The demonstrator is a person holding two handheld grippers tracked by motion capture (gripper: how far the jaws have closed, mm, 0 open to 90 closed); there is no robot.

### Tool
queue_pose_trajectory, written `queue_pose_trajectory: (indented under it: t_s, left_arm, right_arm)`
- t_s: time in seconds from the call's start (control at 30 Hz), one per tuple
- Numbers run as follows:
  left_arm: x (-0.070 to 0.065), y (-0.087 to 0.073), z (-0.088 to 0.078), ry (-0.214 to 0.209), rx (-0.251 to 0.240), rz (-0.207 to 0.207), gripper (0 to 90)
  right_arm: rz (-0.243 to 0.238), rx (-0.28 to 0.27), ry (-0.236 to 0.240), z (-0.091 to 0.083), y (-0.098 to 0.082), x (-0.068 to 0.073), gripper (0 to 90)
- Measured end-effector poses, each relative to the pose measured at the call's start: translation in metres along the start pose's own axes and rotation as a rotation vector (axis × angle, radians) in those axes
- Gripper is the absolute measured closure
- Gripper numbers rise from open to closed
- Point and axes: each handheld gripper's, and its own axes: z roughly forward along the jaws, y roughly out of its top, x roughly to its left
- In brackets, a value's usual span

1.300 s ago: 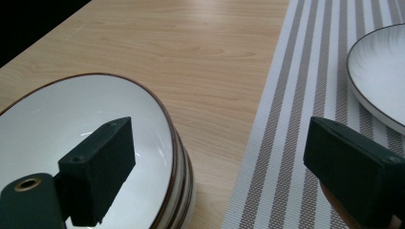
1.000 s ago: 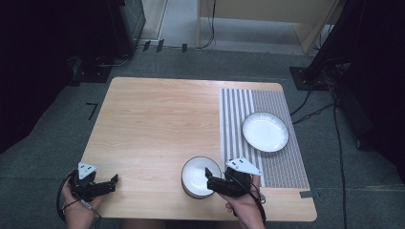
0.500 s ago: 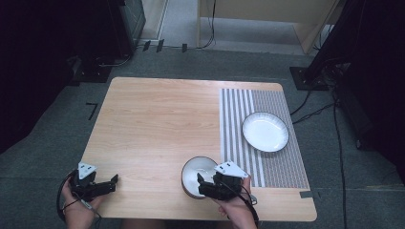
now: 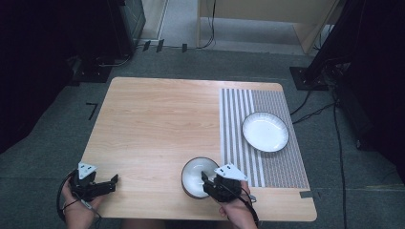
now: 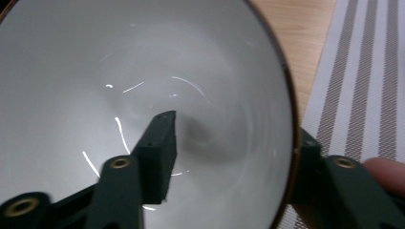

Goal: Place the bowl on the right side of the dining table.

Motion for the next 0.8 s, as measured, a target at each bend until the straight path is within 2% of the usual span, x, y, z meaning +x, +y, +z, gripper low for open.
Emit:
queue_pose_trajectory:
  t_s: [0.1, 0.27, 0.4, 0.57, 0.73, 0.8]
  left_arm:
    - [0.000, 0.000, 0.000, 0.000, 0.000, 0.000, 0.0]
    - [0.000, 0.000, 0.000, 0.000, 0.000, 0.000, 0.0]
    - [0.000, 0.000, 0.000, 0.000, 0.000, 0.000, 0.0]
    - [0.000, 0.000, 0.000, 0.000, 0.001, 0.002, 0.0]
    - [0.000, 0.000, 0.000, 0.000, 0.000, 0.001, 0.0]
    - [0.000, 0.000, 0.000, -0.001, 0.001, 0.001, 0.0]
  right_arm:
    - [0.035, -0.012, -0.020, -0.001, 0.000, -0.004, 65.8]
    - [0.067, -0.018, 0.001, -0.002, 0.000, -0.009, 69.7]
    - [0.115, -0.026, 0.024, -0.004, 0.000, -0.014, 73.8]
    - [0.129, -0.051, 0.004, -0.011, 0.005, -0.015, 81.5]
    - [0.124, -0.071, -0.032, -0.013, 0.007, -0.012, 84.4]
    - [0.124, -0.063, -0.034, -0.014, 0.007, -0.011, 84.4]
